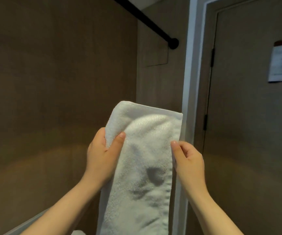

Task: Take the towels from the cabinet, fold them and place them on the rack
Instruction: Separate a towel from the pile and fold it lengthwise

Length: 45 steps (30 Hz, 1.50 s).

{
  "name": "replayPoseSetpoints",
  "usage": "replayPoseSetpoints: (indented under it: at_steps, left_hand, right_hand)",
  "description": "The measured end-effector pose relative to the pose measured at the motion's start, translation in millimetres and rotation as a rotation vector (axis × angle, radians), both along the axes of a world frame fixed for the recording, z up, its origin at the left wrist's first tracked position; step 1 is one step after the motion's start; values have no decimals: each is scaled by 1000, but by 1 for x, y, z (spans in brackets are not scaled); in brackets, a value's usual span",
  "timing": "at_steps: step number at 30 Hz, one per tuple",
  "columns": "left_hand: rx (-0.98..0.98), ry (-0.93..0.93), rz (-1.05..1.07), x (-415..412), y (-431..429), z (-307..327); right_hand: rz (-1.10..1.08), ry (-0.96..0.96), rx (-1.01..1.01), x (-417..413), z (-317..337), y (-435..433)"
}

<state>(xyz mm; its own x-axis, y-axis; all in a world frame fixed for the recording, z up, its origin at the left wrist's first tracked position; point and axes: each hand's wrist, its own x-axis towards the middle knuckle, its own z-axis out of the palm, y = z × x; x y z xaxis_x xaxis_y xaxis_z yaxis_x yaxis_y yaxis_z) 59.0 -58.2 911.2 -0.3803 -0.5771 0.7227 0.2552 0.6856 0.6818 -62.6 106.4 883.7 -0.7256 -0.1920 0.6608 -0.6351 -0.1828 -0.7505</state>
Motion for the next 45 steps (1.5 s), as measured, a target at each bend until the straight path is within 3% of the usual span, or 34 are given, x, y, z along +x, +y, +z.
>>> replayPoseSetpoints:
  at_steps: [10,21,39,45]
  left_hand:
    - [18,30,-250,-106,52,29]
    - [-62,69,-196,-232,77,53]
    - [-87,222,-111,-398,-24,140]
    - [-199,303,-63,-427,-58,181]
  right_hand:
    - [-232,26,-28,-75,31,73]
    - [-176,-17,-73,-200,56,97]
    - [19,-24,-211,-379,149,-21]
    - [3,130,-277,-423,187,-64]
